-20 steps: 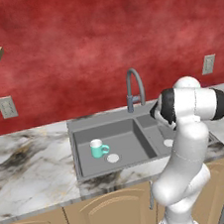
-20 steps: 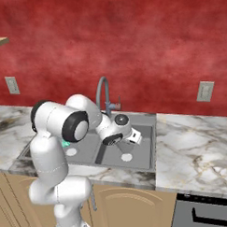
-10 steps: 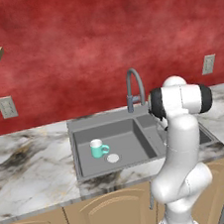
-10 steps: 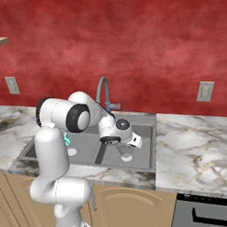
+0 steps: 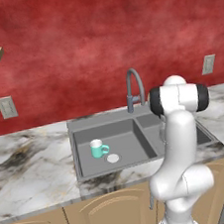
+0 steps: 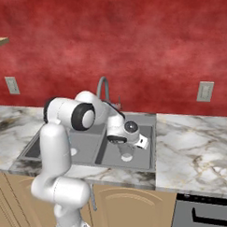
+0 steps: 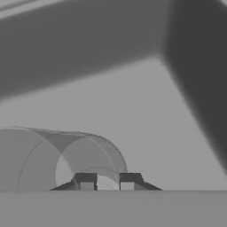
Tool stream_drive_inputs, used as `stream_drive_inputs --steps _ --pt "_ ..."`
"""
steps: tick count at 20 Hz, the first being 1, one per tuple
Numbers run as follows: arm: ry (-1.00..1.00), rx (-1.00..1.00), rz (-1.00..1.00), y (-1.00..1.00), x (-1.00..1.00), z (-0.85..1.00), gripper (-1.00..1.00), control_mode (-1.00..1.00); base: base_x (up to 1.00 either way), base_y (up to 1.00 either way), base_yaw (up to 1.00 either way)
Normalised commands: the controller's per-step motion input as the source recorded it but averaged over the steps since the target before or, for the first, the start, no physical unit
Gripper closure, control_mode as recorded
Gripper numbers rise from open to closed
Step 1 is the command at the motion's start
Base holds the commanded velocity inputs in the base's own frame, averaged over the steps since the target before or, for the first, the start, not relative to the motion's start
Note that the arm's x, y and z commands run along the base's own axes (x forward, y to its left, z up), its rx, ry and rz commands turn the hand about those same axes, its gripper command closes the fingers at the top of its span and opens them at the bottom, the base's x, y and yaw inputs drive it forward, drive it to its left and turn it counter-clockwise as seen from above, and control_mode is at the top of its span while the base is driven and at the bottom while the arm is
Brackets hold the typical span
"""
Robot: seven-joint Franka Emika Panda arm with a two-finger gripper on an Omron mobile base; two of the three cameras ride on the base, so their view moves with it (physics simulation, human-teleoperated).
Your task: Place the mug in the left basin and the glass cup in the right basin of the sink.
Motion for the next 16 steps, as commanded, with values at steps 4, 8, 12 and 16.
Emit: stream_drive_inputs --steps 4,8,12,16 --pt "0.0 0.0 0.0 0.0 0.29 -0.37 -1.0 -1.0 0.0 0.0 0.0" --pt "0.0 0.0 0.0 0.0 0.12 -0.13 -1.0 -1.0 0.0 0.0 0.0" --pt "0.0 0.0 0.0 0.0 0.0 0.0 -1.0 -1.0 0.0 0.0 0.0" --pt "-0.03 0.0 0.0 0.0 -0.08 0.11 -1.0 -1.0 0.0 0.0 0.0"
